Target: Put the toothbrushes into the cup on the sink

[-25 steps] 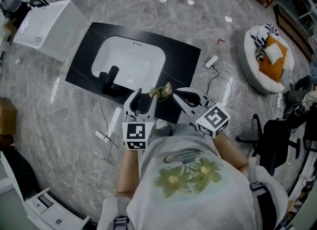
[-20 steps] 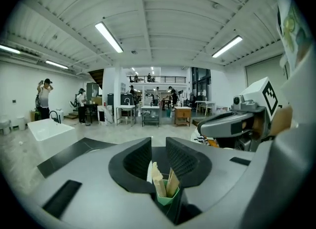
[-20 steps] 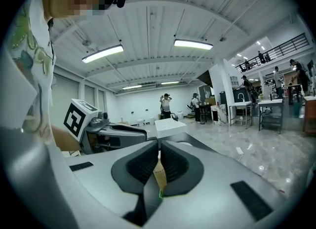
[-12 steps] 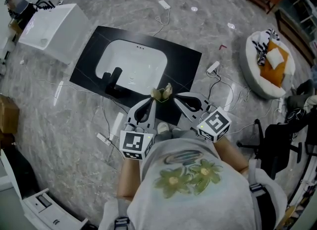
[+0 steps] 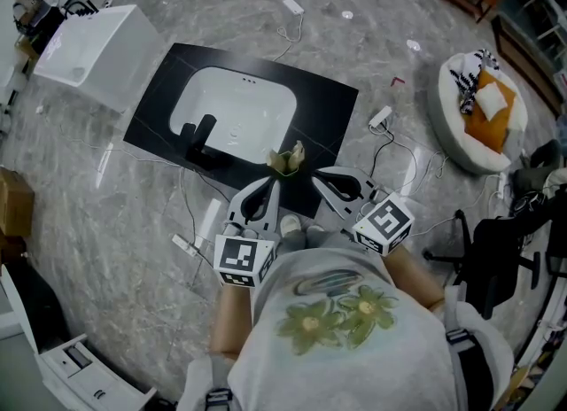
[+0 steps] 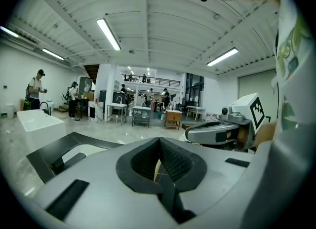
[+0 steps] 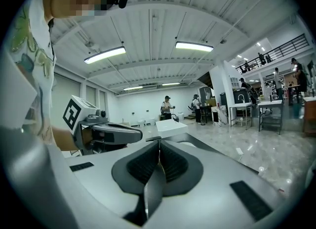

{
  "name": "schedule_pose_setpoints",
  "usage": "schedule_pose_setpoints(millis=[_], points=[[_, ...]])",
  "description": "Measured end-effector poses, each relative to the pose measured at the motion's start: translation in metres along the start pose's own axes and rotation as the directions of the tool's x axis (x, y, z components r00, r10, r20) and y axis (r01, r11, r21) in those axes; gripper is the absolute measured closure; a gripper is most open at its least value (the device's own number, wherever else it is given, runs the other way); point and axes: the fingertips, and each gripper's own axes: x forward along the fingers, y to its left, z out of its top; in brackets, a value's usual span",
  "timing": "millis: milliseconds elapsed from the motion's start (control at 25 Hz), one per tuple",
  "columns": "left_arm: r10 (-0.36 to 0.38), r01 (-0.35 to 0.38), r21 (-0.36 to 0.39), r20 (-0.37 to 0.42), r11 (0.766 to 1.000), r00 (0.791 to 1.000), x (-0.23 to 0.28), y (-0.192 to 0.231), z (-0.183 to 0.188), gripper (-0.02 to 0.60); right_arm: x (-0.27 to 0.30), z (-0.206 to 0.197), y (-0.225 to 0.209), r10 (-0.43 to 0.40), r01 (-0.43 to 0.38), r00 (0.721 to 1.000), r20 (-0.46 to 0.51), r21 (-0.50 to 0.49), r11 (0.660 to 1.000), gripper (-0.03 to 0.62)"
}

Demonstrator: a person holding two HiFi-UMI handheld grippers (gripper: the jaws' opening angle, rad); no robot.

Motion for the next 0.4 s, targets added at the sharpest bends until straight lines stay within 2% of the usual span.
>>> schedule_pose_setpoints(millis=[400], points=[[-0.012,0.012,-0.026,0.007,1.000,1.000,-0.009,-0.013,-0.004,0.563,-0.010,-0.002,0.011,0.016,-0.016,1.000,0.003,-0.006,1.000,0.549]])
